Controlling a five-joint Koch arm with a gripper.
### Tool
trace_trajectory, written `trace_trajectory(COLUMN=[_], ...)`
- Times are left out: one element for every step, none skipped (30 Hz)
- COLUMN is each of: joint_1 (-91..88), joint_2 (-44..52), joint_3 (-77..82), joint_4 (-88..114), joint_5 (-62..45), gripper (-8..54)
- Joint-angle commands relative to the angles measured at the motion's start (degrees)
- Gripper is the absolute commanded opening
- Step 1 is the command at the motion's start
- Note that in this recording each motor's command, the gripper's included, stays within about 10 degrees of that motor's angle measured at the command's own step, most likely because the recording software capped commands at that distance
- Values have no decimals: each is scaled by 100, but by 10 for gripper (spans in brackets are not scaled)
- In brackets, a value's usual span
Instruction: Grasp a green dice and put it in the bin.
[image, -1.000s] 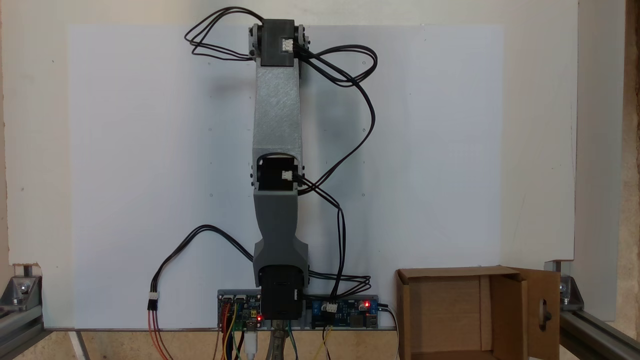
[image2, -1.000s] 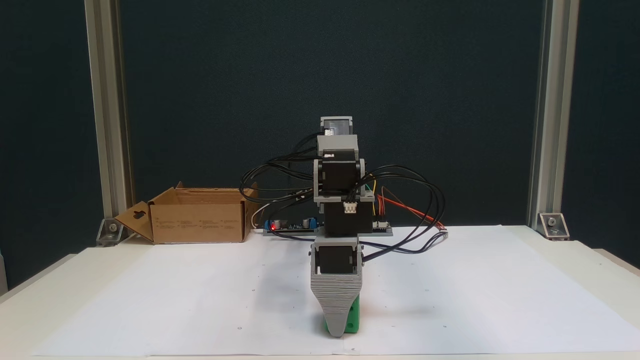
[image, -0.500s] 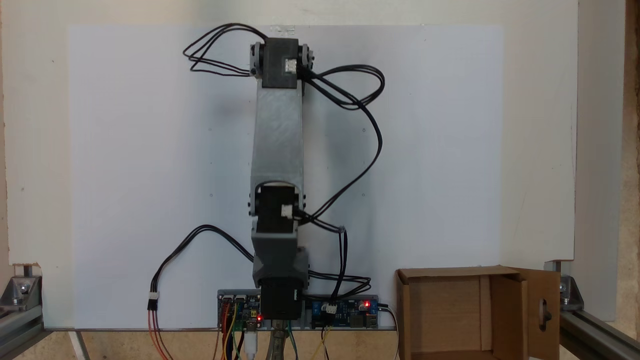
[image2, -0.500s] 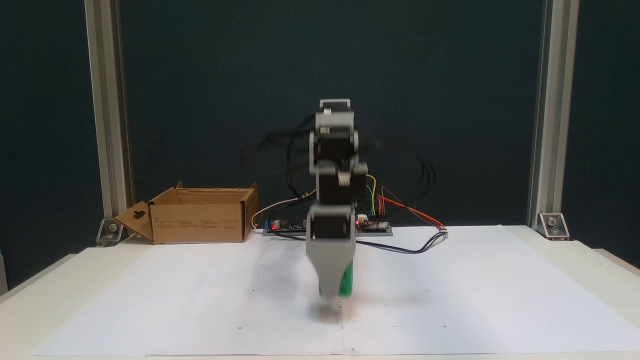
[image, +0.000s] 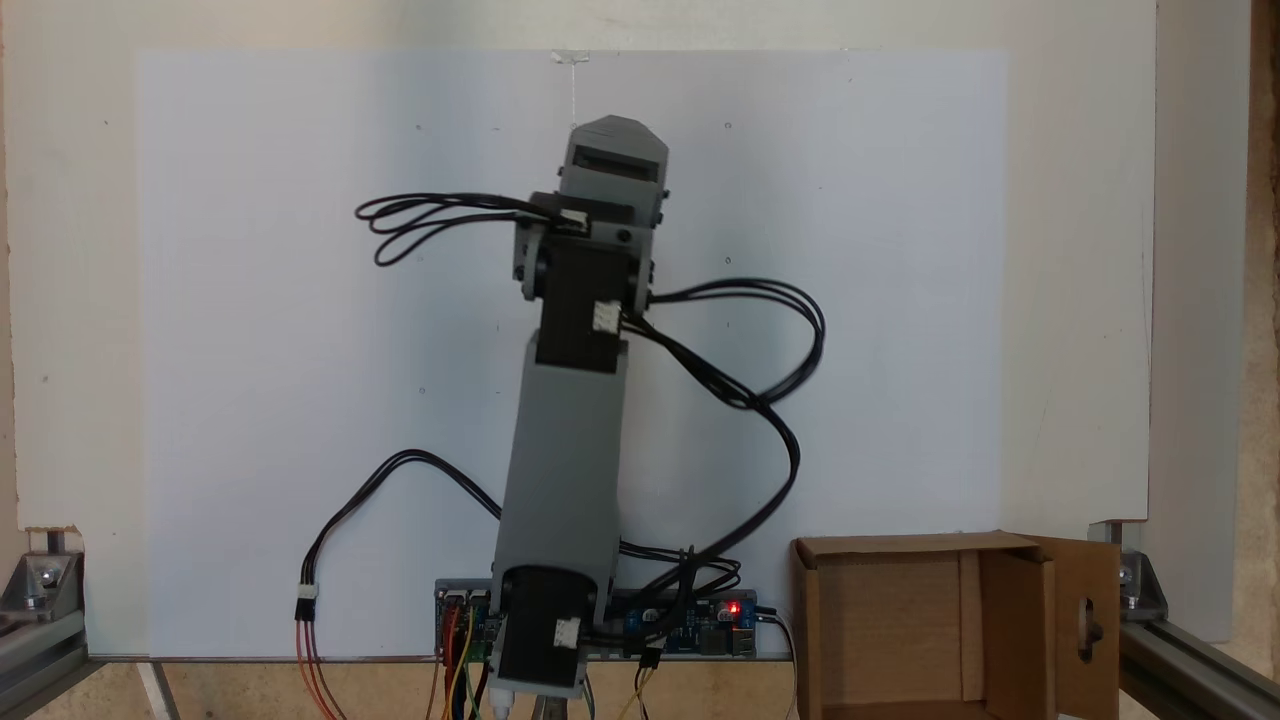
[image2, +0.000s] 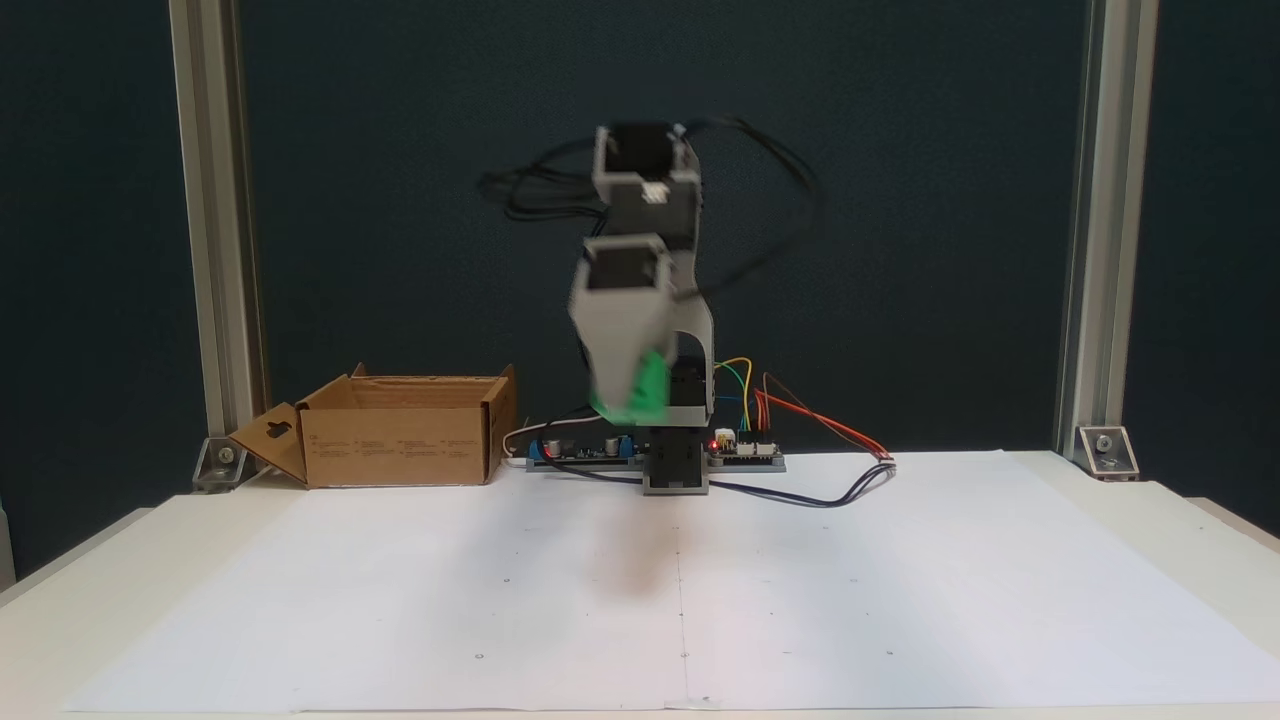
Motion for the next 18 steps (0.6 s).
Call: trace_trajectory(joint_1=[483,729,1002,1310,1661,2039,2408,2777,3129,3516,3911,4307,4702,5133,5553,5950,6346,6688], joint_2=[431,519,554,633,659,686,712,765,791,791,791,791,791,791,782,782,782,765], joint_3=[-123,-123,-123,-123,-123,-123,-123,-123,-132,-149,-158,-167,-158,-167,-158,-158,-167,-158], joint_4=[-62,-53,-53,-53,-44,-44,-44,-26,-18,-18,-18,-9,26,53,70,79,79,88], joint_5=[-114,-211,-308,-334,-343,-352,-422,-483,-563,-712,-879,-1020,-1187,-1354,-1477,-1608,-1749,-1854], gripper=[121,121,121,121,121,121,121,121,121,121,121,121,121,121,121,121,121,121])
